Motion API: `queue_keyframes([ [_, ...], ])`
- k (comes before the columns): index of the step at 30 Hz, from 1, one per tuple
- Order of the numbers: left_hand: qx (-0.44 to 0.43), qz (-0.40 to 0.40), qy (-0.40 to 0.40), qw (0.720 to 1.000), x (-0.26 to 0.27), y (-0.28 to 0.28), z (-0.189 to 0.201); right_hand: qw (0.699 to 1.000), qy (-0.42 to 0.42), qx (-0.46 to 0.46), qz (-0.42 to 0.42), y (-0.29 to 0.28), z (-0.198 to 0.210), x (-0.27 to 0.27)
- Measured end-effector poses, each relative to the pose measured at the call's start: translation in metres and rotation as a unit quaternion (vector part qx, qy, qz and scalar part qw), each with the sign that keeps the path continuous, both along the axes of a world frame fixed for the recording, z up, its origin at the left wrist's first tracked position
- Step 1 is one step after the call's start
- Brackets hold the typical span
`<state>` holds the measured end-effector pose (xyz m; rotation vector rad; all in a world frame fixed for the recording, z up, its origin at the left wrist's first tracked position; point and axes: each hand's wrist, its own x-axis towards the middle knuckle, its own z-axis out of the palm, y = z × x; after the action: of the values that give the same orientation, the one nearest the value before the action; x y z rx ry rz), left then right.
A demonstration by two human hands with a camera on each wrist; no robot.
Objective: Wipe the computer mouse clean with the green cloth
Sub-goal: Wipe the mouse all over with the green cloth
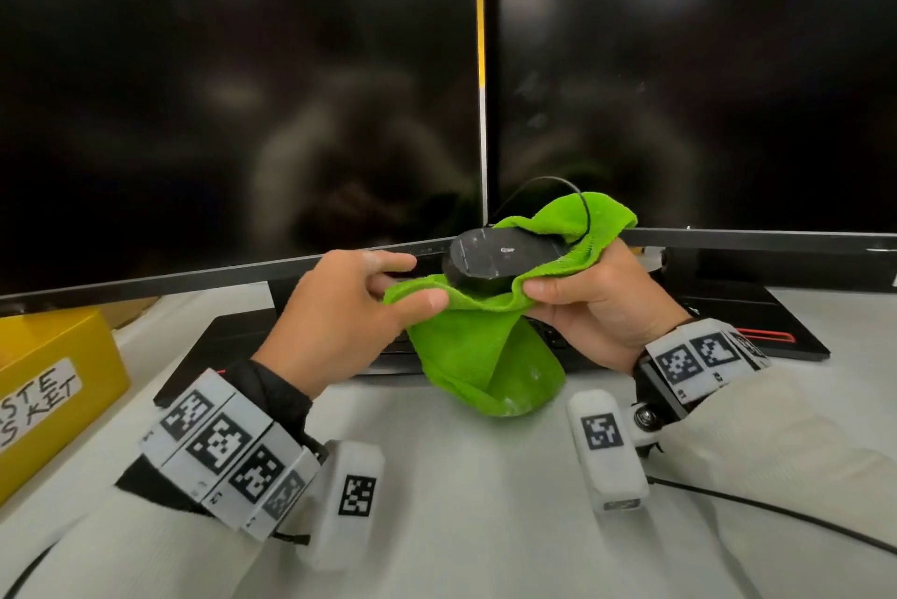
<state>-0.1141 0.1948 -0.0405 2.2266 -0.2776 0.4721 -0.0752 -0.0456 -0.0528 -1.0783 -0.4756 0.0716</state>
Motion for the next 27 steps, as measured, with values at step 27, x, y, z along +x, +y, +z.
queue_keyframes([
  [27, -0.121, -0.102, 0.05, 0.986, -0.01, -0.015, 0.003, 0.999, 0.002, -0.03, 0.018, -0.001, 0.003, -0.006],
])
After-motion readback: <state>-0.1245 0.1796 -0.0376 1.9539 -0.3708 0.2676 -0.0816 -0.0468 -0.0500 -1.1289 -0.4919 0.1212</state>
